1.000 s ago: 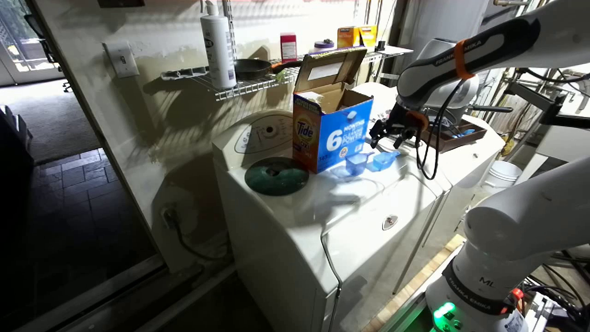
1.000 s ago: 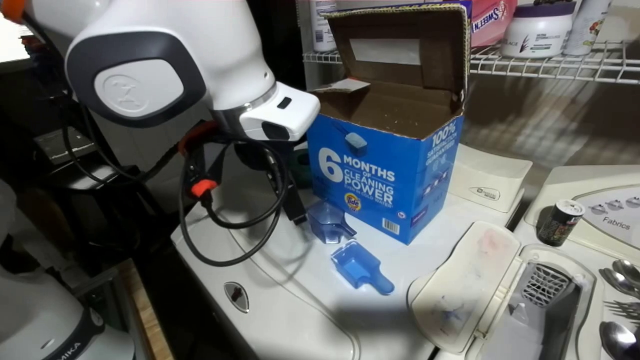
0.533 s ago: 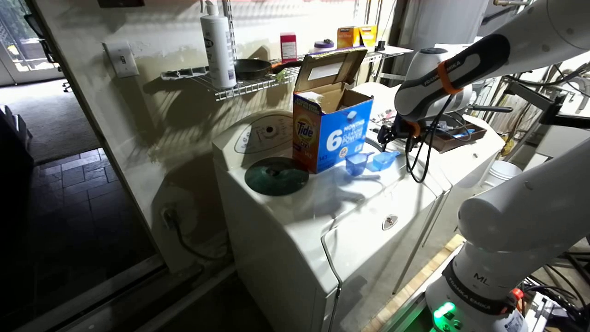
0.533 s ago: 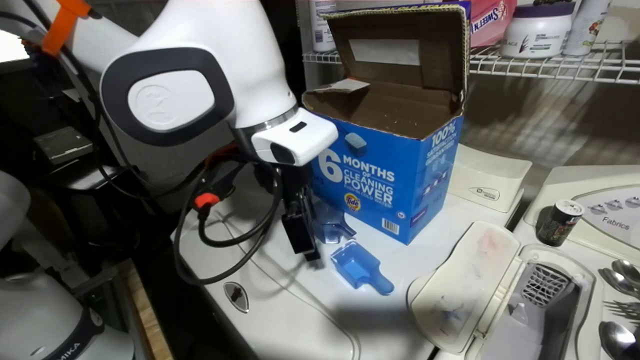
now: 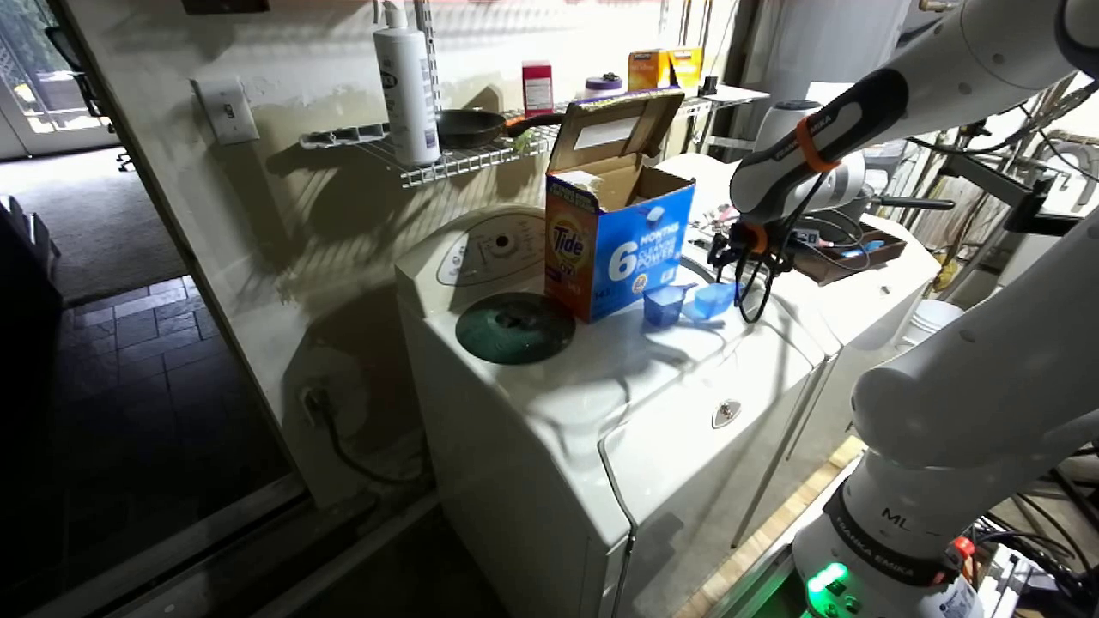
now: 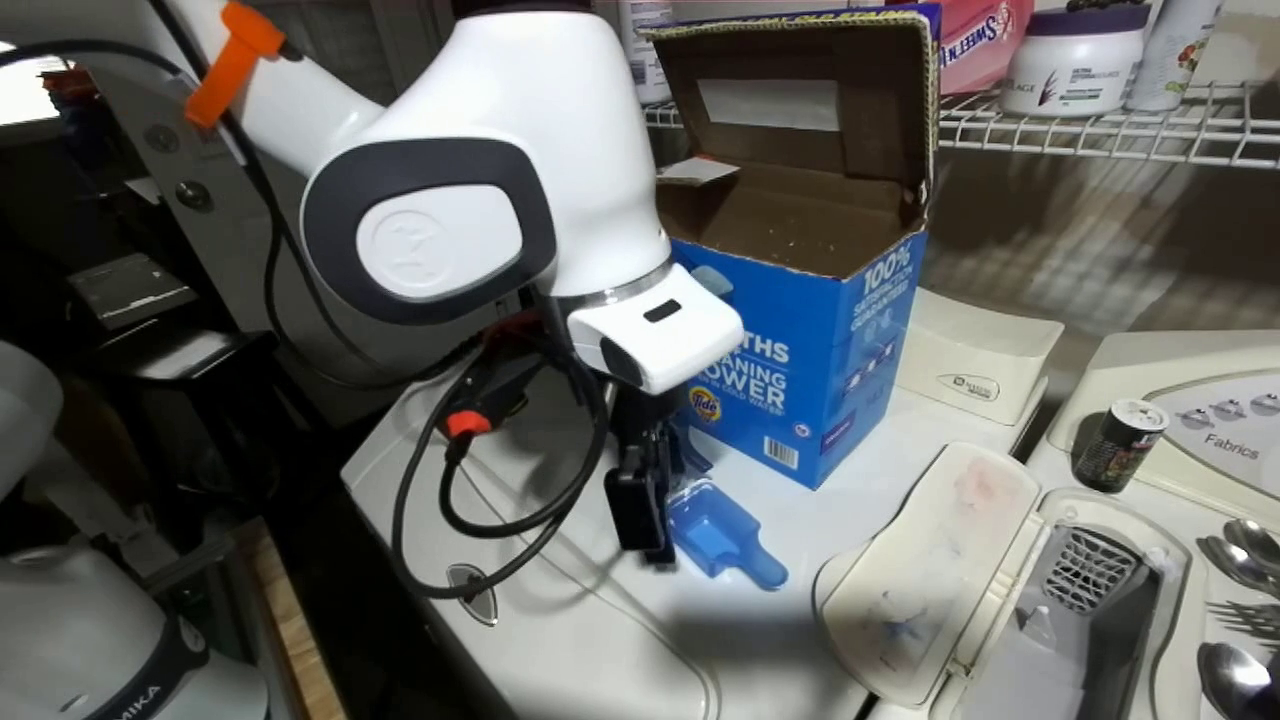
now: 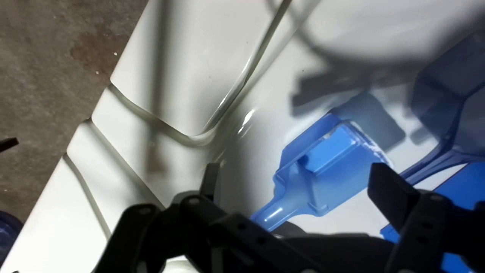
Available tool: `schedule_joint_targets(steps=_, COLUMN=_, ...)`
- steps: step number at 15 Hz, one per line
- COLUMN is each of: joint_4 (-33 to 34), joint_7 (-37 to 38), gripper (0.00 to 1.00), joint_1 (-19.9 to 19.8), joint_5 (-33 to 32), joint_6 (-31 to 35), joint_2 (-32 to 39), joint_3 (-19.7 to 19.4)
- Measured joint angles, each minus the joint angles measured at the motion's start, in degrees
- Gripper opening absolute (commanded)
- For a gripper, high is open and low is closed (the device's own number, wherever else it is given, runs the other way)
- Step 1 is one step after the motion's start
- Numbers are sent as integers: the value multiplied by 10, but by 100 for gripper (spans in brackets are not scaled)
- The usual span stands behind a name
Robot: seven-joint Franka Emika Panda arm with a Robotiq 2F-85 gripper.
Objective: Use the light blue scoop to scoop up some objects from the blue bowl
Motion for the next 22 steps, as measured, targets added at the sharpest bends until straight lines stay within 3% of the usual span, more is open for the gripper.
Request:
schedule_joint_targets(steps=10, joint_4=71, joint_7=67, gripper=100, joint_1=4, joint_5=27, joint_6=18, joint_2=87, joint_3=-63)
schedule_joint_targets(steps=22, joint_4=85, joint_7=50, gripper=100, joint_1=24, joint_5=111, joint_6=15, joint_2=122, joint_3=-81)
